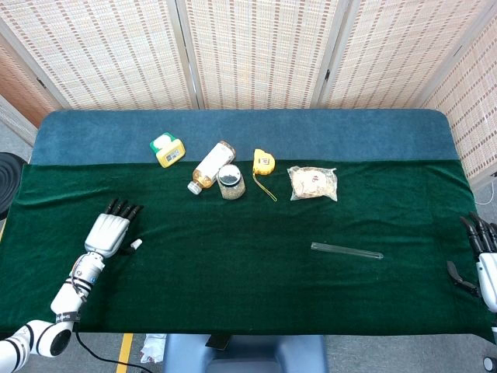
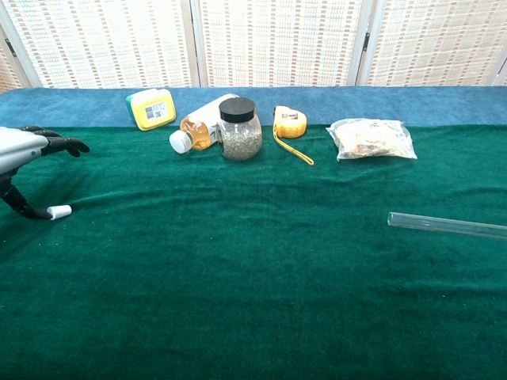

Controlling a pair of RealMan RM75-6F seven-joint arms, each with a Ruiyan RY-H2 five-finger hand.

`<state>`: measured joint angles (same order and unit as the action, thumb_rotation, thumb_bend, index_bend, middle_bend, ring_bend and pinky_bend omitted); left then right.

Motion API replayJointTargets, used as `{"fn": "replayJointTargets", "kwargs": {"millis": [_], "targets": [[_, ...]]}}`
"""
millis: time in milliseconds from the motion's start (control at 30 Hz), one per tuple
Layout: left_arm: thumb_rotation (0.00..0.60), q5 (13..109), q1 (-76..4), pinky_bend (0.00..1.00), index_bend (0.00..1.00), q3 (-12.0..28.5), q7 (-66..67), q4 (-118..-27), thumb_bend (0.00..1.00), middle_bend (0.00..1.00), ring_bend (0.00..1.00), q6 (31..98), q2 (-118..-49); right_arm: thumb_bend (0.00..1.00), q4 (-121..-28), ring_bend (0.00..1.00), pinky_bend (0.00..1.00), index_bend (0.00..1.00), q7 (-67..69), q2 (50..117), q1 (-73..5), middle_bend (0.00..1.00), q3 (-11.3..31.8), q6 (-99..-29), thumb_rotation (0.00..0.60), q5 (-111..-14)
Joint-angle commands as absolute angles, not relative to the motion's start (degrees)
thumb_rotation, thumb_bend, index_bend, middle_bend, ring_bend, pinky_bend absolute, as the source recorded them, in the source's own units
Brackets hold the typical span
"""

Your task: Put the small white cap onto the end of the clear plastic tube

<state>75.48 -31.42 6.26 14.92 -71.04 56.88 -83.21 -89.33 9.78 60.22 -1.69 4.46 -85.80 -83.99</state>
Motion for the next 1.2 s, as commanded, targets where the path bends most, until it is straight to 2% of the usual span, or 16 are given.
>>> {"fn": "replayJointTargets", "kwargs": {"millis": [33, 1200], "targets": [[0.600, 74.59, -31.94, 0.02, 0.14, 6.81, 15.57, -71.44, 0.18, 0.19, 0.10, 56.40, -82.86, 0.45, -89.19, 0.04, 0.00, 0.00, 9.92, 60.28, -1.66, 0.04, 4.48, -85.77, 0.600, -83.94], [0.600, 70.17, -35.06, 0.02, 0.15, 7.46, 19.25, -71.82, 0.18, 0.19, 0.10, 54.98, -83.13, 0.45, -88.32, 0.04, 0.00, 0.00, 10.68, 60.60, -1.23, 0.04, 4.62, -85.26, 0.600, -82.97]]}}
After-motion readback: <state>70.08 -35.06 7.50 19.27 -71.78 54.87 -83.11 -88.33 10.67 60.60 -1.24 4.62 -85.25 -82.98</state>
